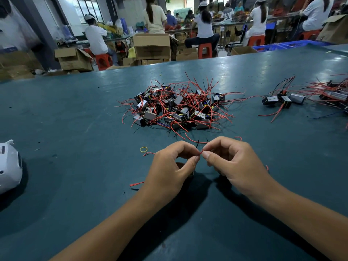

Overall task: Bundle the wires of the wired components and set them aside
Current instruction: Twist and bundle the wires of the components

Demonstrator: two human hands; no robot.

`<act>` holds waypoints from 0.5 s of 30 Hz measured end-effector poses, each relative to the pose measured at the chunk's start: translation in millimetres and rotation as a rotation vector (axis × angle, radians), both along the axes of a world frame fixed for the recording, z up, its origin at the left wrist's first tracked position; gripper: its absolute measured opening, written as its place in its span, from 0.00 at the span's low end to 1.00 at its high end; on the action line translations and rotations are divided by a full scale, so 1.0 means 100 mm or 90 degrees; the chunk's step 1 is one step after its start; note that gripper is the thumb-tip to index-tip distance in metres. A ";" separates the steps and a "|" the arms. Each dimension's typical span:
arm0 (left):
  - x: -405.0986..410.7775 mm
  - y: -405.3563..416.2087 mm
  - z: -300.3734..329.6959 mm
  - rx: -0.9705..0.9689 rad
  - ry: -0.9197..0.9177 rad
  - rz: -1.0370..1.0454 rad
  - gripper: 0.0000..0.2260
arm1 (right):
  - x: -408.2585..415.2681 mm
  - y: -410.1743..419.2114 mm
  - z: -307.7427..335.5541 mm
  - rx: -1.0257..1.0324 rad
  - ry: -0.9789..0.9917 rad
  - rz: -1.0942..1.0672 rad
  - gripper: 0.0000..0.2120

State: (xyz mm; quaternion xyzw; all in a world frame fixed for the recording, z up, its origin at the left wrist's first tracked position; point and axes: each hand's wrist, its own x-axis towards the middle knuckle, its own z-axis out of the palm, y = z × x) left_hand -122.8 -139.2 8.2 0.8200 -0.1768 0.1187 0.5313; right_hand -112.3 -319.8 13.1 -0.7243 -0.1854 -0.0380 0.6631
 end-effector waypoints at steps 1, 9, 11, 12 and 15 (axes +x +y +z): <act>0.00 0.00 0.00 0.000 0.001 0.001 0.07 | 0.00 0.00 0.00 -0.002 0.000 -0.001 0.03; -0.01 -0.01 0.01 0.007 -0.013 0.010 0.07 | 0.00 0.00 -0.01 0.012 0.016 0.008 0.02; -0.01 0.00 0.02 0.012 -0.016 0.010 0.07 | 0.00 0.01 -0.01 0.014 0.014 0.009 0.01; -0.01 0.00 0.02 0.014 -0.018 0.010 0.08 | 0.00 0.01 -0.01 0.012 0.013 0.009 0.01; -0.02 -0.01 0.02 0.016 -0.020 0.009 0.08 | -0.01 0.02 0.00 0.011 0.009 0.006 0.01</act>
